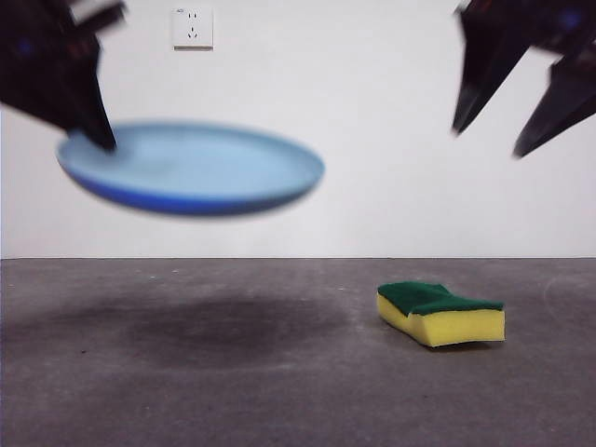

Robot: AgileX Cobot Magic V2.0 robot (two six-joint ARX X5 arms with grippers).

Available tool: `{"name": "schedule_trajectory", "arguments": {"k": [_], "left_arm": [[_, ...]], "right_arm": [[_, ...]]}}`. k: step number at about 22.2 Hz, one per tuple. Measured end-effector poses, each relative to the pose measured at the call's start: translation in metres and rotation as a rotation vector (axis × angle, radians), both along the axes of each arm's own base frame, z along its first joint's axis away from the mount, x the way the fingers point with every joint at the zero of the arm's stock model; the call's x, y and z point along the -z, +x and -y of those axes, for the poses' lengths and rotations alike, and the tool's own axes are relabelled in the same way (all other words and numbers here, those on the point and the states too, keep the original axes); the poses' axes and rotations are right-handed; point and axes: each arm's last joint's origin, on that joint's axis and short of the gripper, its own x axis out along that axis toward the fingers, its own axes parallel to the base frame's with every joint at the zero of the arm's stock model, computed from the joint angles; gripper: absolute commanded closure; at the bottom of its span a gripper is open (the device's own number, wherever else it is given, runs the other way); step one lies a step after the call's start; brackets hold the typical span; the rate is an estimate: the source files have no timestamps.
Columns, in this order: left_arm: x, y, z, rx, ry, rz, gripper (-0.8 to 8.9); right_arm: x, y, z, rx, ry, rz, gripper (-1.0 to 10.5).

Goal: Pick up the plate,pick up the cloth,clean the plate with the cloth

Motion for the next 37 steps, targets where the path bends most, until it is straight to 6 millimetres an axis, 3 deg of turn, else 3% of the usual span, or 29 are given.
{"name": "schedule_trajectory", "arguments": {"k": [3, 6, 11, 16, 17, 20, 23, 28, 31, 34, 37], "left_arm": [[-0.019, -0.021, -0.006, 0.0, -0.016, 0.058, 8.22], [-0.032, -0.045, -0.012, 0.001, -0.023, 0.083, 8.22], [-0.032, -0.053, -0.014, 0.0, -0.011, 0.042, 8.22], [-0.031, -0.052, -0.016, -0.031, 0.02, 0.051, 8.22], [-0.031, -0.052, -0.016, -0.045, 0.034, 0.055, 8.22], [-0.031, -0.05, -0.017, -0.068, 0.062, 0.066, 8.22], [-0.022, -0.034, -0.013, -0.083, 0.088, 0.053, 8.22], [0.021, 0.007, 0.004, -0.055, 0.137, -0.098, 8.22], [0.045, 0.023, 0.02, -0.014, 0.145, -0.173, 8.22], [0.051, 0.024, 0.041, 0.064, 0.082, -0.167, 8.22], [0.047, 0.02, 0.061, 0.105, 0.036, -0.123, 8.22]], "right_arm": [[0.017, 0.016, -0.018, -0.031, -0.062, -0.006, 6.3], [0.048, 0.033, -0.039, -0.081, -0.118, -0.05, 6.4], [0.093, 0.051, -0.053, -0.102, -0.192, -0.133, 6.4], [0.125, 0.062, -0.058, -0.103, -0.229, -0.201, 8.9], [0.125, 0.063, -0.059, -0.102, -0.23, -0.2, 9.7], [0.125, 0.063, -0.06, -0.104, -0.23, -0.198, 9.6], [0.112, 0.057, -0.061, -0.104, -0.219, -0.169, 9.6], [0.042, 0.025, -0.066, -0.125, -0.11, 0.032, 9.6], [0.016, 0.007, -0.076, -0.161, -0.031, 0.125, 9.6], [0.012, -0.003, -0.094, -0.214, 0.007, 0.163, 9.6], [0.021, -0.005, -0.113, -0.255, 0.023, 0.164, 9.6]]}}
